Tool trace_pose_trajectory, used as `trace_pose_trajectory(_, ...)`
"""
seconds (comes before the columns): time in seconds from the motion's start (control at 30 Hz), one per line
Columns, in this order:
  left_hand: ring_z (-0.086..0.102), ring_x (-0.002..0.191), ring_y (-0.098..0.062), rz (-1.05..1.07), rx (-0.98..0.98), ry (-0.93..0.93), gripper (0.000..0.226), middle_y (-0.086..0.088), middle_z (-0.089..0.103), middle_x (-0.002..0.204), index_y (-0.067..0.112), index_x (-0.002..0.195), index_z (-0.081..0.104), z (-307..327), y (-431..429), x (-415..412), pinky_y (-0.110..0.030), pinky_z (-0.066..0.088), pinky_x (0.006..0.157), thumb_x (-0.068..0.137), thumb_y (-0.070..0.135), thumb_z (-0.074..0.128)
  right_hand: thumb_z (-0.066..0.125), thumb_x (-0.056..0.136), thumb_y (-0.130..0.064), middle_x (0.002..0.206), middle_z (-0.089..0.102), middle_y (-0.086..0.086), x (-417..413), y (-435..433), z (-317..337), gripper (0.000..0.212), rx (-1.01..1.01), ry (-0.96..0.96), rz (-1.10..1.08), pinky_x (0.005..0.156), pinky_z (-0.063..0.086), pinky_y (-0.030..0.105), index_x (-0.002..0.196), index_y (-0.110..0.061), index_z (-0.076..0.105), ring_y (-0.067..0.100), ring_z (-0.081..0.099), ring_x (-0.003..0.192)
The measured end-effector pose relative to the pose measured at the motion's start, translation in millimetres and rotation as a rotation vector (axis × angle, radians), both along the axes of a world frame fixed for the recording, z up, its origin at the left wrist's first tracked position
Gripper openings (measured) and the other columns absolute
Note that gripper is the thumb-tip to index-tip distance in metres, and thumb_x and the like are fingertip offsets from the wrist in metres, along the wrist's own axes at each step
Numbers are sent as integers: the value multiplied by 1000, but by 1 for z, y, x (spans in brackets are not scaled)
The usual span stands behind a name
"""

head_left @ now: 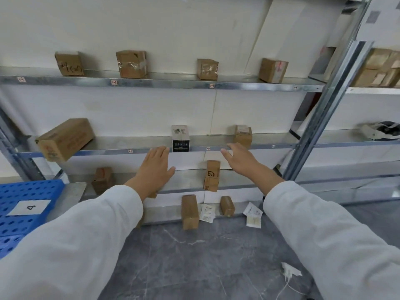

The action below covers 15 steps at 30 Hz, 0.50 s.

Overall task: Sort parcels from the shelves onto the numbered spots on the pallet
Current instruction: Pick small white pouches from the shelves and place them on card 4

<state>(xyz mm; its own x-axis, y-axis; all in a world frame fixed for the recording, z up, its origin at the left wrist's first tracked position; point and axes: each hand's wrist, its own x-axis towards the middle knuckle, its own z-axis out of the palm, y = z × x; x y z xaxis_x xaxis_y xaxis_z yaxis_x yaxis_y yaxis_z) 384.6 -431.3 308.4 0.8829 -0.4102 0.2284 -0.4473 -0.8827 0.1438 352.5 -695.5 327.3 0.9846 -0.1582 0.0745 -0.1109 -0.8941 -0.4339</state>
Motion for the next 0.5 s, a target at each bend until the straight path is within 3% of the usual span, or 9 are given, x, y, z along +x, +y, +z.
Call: trace_pose_trajectory(0.5, 12, 147, -25, -34, 42, 57, 67, -11, 16, 158, 6, 150, 16, -24, -188, -53, -37, 9, 122, 97, 36, 46, 40, 101, -36, 149, 35, 12, -45, -161, -49, 55, -56, 116, 74, 112, 29, 38, 147, -8, 31, 27, 35, 136)
